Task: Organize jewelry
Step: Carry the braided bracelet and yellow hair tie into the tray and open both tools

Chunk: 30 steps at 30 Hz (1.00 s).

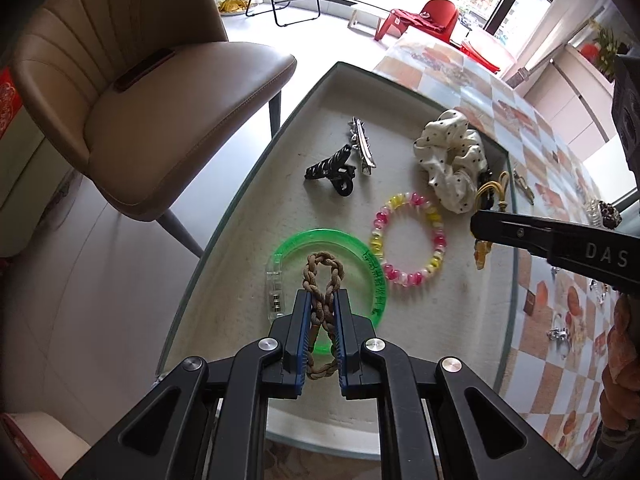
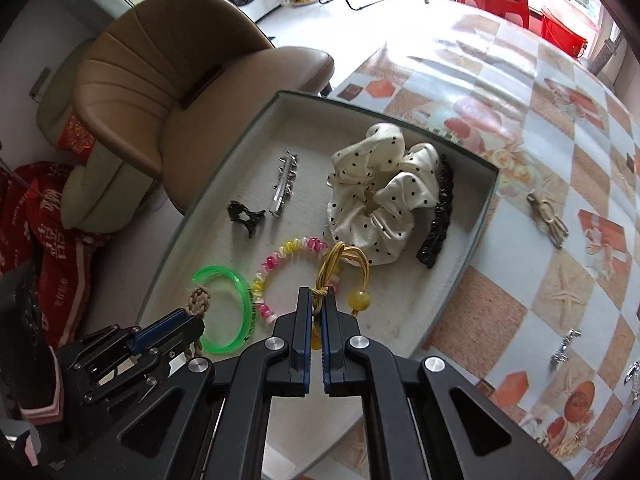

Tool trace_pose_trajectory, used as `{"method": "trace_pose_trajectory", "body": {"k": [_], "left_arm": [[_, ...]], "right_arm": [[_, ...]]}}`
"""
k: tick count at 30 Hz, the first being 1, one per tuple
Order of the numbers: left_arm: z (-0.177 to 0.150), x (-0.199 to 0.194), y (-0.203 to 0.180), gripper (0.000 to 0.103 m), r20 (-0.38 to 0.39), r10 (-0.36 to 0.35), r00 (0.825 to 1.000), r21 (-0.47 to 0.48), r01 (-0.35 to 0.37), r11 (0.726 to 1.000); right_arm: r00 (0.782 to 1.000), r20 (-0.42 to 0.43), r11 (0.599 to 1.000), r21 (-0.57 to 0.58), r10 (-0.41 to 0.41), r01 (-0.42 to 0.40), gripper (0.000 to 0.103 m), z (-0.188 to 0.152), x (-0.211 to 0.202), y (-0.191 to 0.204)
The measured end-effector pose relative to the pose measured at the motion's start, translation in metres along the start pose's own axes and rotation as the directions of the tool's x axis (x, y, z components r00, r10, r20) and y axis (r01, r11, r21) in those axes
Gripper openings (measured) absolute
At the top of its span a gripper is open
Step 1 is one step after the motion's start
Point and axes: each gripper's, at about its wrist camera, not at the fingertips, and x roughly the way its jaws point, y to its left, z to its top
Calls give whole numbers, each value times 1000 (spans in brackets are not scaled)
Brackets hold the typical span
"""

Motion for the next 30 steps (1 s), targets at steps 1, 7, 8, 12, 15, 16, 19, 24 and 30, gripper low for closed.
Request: {"method": "trace_pose_trajectory", "body": {"k": [1, 7, 8, 12, 15, 16, 19, 24, 30], "left_arm": [[0, 2, 0, 15, -1, 2, 1000, 0, -2, 1000], [0, 9, -2, 15, -8, 20, 1000, 15, -20, 1000], [0, 11, -3, 15, -11, 25, 1000, 16, -24, 1000], [0, 15, -4, 15, -16, 51, 999, 20, -51, 999], [0, 17, -5, 15, -22, 62, 998, 28, -62, 998], [0, 18, -6, 15, -25, 70, 997, 32, -69, 997], [1, 20, -6, 15, -31, 78, 996, 33, -77, 996], [3, 19, -8, 15, -28, 92, 995, 34, -91, 995], [4, 16, -11, 16, -24, 107, 994, 29, -106, 994]], "right_arm": [[1000, -7, 1000, 3, -5, 5, 4, 1, 5, -1], [999, -33, 999, 4, -33, 33, 4, 0, 22, -2], [999, -37, 999, 6, -34, 35, 4, 0, 24, -2], [998, -54, 999, 19, -37, 38, 4, 0, 32, -4], [998, -60, 999, 32, -32, 34, 5, 1, 36, -6], [998, -59, 999, 34, -29, 31, 5, 1, 36, -6], [998, -62, 999, 35, -25, 27, 5, 1, 37, -7], [997, -78, 999, 52, -13, 17, 8, 3, 36, -10], [998, -49, 997, 67, 27, -24, 41, 5, 22, -14]]}}
